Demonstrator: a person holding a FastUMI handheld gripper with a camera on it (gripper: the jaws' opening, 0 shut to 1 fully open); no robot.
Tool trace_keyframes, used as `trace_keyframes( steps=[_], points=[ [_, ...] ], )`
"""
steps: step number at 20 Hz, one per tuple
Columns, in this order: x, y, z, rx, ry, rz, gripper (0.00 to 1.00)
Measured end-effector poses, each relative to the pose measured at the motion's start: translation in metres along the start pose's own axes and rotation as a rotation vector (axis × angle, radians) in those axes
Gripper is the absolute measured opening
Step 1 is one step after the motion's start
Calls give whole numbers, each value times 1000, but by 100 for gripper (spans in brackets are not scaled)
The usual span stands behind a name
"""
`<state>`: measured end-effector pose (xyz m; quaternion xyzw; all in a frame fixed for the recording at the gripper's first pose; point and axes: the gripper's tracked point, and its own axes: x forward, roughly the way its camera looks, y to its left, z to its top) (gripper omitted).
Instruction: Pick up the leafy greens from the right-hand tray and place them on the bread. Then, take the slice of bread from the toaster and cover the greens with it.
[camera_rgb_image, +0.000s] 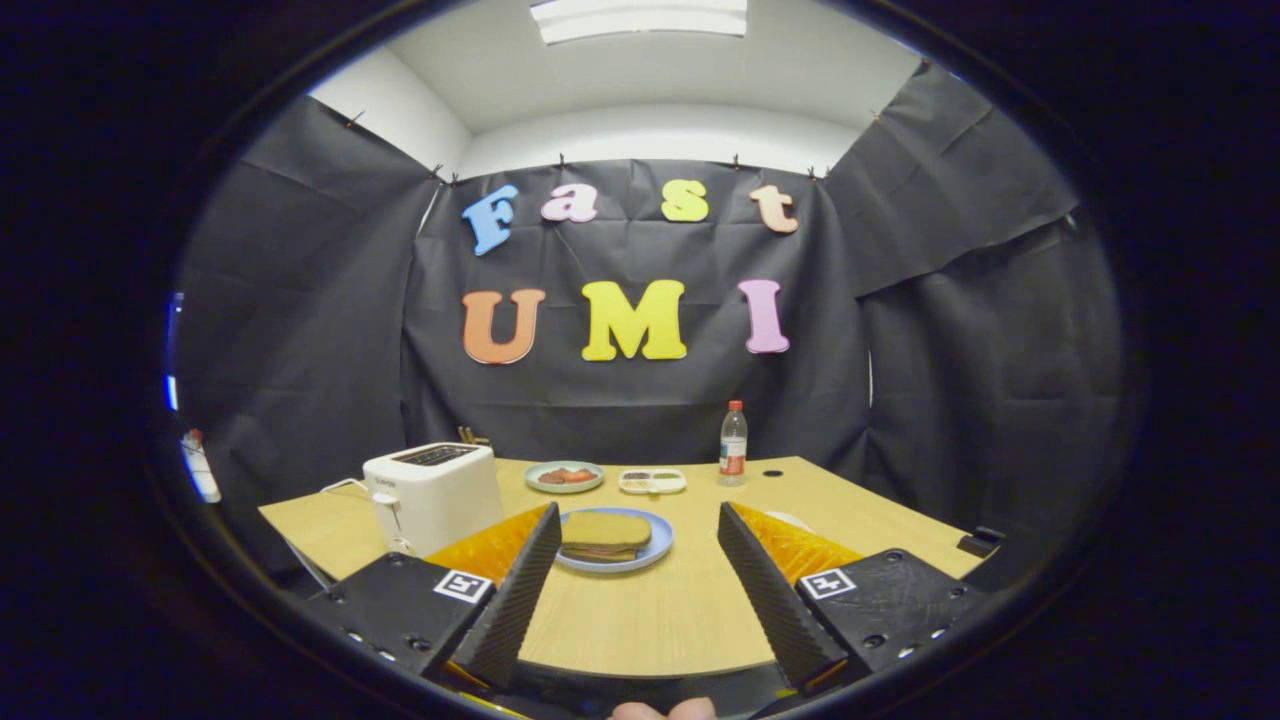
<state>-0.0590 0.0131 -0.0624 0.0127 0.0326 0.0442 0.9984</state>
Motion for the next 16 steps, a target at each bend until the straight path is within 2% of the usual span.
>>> trace_keyframes(
  steps=[16],
  points=[
    [8, 10, 2, 19, -5, -31, 96]
  ],
)
